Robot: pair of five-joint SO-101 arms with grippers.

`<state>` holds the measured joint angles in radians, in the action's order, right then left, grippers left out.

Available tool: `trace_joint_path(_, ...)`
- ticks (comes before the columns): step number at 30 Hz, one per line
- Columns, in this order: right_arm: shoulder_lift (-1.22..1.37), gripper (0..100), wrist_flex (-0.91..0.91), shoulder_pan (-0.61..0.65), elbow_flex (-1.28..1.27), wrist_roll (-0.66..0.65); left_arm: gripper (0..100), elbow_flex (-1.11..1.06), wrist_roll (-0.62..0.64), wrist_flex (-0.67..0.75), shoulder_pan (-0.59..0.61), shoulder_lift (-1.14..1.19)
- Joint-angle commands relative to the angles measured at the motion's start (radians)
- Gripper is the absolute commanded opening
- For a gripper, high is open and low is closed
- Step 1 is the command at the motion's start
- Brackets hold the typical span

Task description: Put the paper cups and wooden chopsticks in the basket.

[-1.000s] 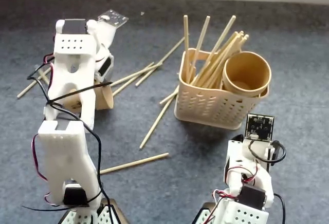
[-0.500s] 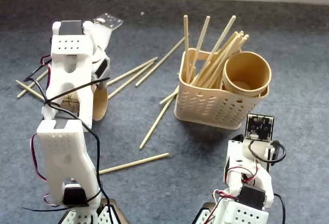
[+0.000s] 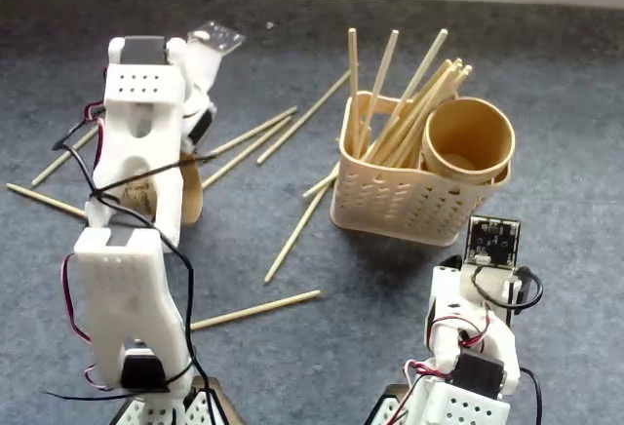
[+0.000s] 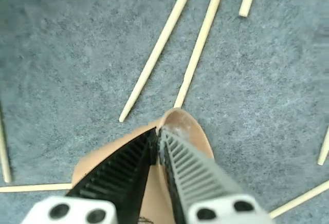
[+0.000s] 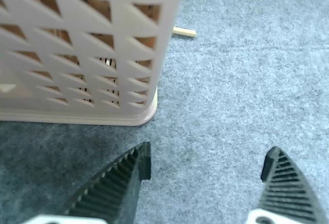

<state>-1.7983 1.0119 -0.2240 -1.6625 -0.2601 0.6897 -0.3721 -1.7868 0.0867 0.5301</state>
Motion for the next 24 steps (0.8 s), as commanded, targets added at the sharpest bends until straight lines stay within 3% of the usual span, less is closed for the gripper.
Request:
trace_joint_path(1,-0.002,33.6,-0.007,0.005,-0.101,-0.015,1,0.074,0.055,-0.002,-0.096,-0.189)
trace_joint_path(8,-0.002,33.6,-0.007,0.004,-0.101,-0.015,1,0.278,0.077,0.018,-0.429,-0.532)
trace_joint_path(11,-0.002,33.6,-0.007,0.004,-0.101,-0.015,1,0.395,0.104,0.137,-0.579,-0.604)
trace_joint_path(18,-0.002,33.6,-0.005,0.002,-0.101,-0.015,1,0.398,0.16,0.462,-0.789,-0.539)
trace_joint_path(24,-0.002,33.6,-0.005,0.002,-0.101,-0.015,1,0.371,0.16,0.704,-0.895,-0.358)
